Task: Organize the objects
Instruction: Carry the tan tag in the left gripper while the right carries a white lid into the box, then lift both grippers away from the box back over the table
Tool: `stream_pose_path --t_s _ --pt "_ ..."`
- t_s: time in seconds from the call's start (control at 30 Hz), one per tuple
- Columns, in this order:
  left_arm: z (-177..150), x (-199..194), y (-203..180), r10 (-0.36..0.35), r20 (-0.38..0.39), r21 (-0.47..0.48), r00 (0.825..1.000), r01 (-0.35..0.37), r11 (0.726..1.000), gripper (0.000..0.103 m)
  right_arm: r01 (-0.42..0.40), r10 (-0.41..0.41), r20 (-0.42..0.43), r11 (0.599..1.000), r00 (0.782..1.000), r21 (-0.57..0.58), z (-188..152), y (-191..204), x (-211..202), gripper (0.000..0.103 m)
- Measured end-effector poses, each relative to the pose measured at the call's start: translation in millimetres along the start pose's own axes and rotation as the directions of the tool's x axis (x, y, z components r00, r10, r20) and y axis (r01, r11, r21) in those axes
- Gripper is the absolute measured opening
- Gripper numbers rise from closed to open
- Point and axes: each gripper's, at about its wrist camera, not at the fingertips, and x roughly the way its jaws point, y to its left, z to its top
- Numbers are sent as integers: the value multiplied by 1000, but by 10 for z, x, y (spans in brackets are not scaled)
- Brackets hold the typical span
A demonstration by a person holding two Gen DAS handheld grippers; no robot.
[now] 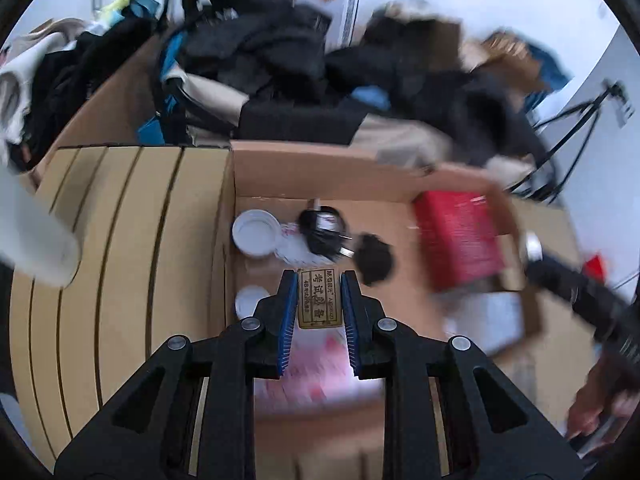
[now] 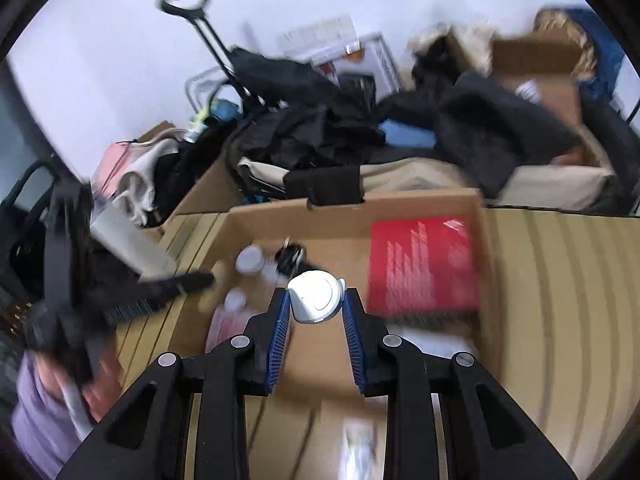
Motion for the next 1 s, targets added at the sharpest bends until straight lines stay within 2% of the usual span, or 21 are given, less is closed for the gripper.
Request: stream_pose_path --t_s 0.1,0.17,0.2,0.23,0.27,0.33,0.37,0.47,0.6,0.67,0.73,0.8,0.87,1.0 --pt "44 253 34 8 -44 -6 999 -8 1000 19 49 -49 -78 999 996 5 265 -15 543 30" --pt "47 287 83 7 -31 -24 999 -8 1000 23 102 -105 -92 994 990 -38 380 31 855 30" --pt "39 257 102 7 -12 -23 1000 -8 1000 29 119 -124 -100 991 987 -55 411 49 966 30" --pt "31 229 113 -4 -5 -17 1000 4 1000 49 117 -124 -116 991 985 -68 424 59 1071 34" --pt "40 197 126 -23 4 -10 1000 23 1000 58 108 -117 -133 991 984 -77 435 52 1164 39" --pt "59 80 123 -40 29 3 999 40 999 59 118 -129 -113 989 985 -92 422 65 1203 81" --pt "79 10 129 -33 43 8 999 32 999 61 117 -127 -95 988 987 -102 423 86 1177 83" --pt "87 -301 124 -15 85 16 996 14 1000 75 111 -120 -74 988 990 -107 438 130 974 83" --pt "5 -707 140 35 97 44 995 -39 998 79 122 -131 -61 984 990 -131 440 147 478 83" --pt "-113 -948 122 73 124 76 990 -83 994 85 149 -158 -45 977 986 -150 377 100 119 83" --pt "-290 -1259 57 101 159 144 982 -124 982 92 193 -202 -39 968 979 -159 266 7 -286 83" --pt "-434 -1522 -7 130 166 173 978 -159 972 97 217 -225 -34 963 974 -159 171 -66 -592 83" --pt "-575 -1775 -50 121 167 188 978 -152 970 102 249 -256 -26 957 966 -151 24 -116 -961 83" --pt "-874 -2158 -152 140 177 191 974 -173 966 103 231 -234 -4 960 972 -161 -308 -24 -1517 83"
